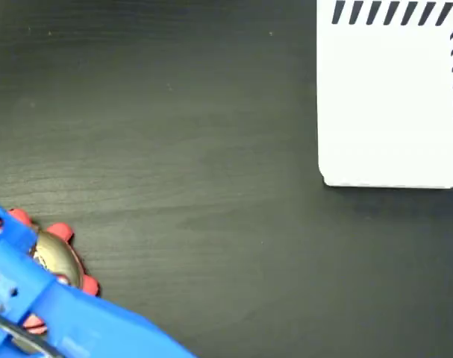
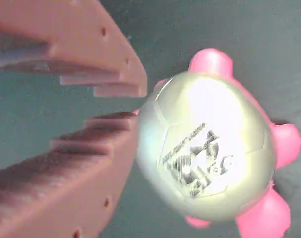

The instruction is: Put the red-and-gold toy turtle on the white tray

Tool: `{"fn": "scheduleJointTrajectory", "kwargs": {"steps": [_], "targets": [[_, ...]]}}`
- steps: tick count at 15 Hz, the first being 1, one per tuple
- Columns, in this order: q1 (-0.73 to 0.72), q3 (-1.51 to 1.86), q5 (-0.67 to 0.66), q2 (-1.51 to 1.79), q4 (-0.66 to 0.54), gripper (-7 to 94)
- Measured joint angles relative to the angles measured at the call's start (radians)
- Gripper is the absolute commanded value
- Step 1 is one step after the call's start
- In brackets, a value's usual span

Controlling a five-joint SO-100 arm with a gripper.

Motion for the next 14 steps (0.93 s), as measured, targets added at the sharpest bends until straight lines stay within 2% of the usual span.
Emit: {"fn": "scheduleJointTrajectory", "kwargs": {"steps": [2, 4, 7, 11, 14], "targets": [[-0.025, 0.000, 0.114, 0.000, 0.020, 12], [-0.035, 0.000, 0.244, 0.000, 0.029, 10], [-0.028, 0.000, 0.383, 0.000, 0.029, 15], [0.031, 0.000, 0.465, 0.000, 0.014, 28], [0.064, 0.031, 0.499, 0.000, -0.020, 29]]}}
